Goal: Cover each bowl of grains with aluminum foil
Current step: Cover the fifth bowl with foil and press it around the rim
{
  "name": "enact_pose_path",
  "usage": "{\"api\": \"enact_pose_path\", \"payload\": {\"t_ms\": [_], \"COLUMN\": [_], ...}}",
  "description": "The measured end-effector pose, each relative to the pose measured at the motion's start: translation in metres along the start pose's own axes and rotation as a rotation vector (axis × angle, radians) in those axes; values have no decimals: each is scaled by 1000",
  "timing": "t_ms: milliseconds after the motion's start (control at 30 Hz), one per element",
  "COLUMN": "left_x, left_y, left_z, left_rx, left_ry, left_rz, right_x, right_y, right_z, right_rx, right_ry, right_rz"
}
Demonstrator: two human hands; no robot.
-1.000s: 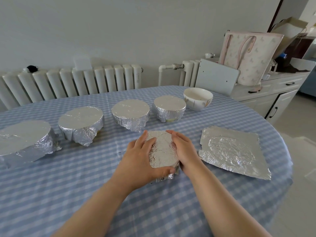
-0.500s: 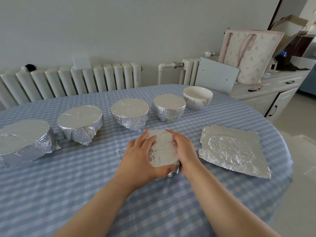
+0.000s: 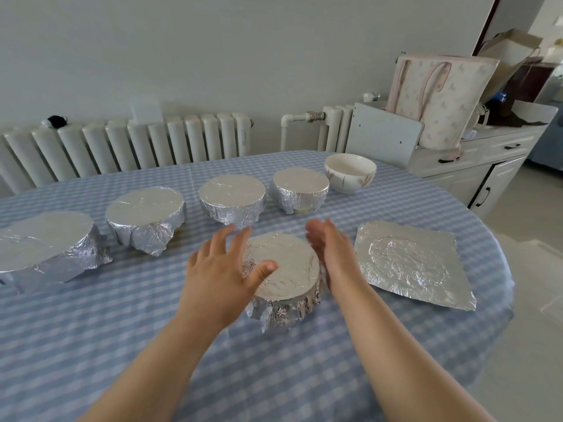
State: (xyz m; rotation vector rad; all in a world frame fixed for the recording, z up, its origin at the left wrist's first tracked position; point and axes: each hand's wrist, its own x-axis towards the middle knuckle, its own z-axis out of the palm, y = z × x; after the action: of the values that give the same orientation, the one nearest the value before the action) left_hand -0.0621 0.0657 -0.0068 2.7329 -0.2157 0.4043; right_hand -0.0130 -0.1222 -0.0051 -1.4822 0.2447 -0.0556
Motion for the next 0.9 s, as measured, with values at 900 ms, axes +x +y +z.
{"api": "enact_pose_path", "payload": {"t_ms": [900], "left_x": [14], "left_y": [15], "left_z": [17], "left_rx": [-1222], "left_ry": [-37], "left_rz": [-458], "right_x": [-42], "right_y": [36], "right_z": [23], "right_rx": [425], "right_ry": [41], "right_rz": [95]}}
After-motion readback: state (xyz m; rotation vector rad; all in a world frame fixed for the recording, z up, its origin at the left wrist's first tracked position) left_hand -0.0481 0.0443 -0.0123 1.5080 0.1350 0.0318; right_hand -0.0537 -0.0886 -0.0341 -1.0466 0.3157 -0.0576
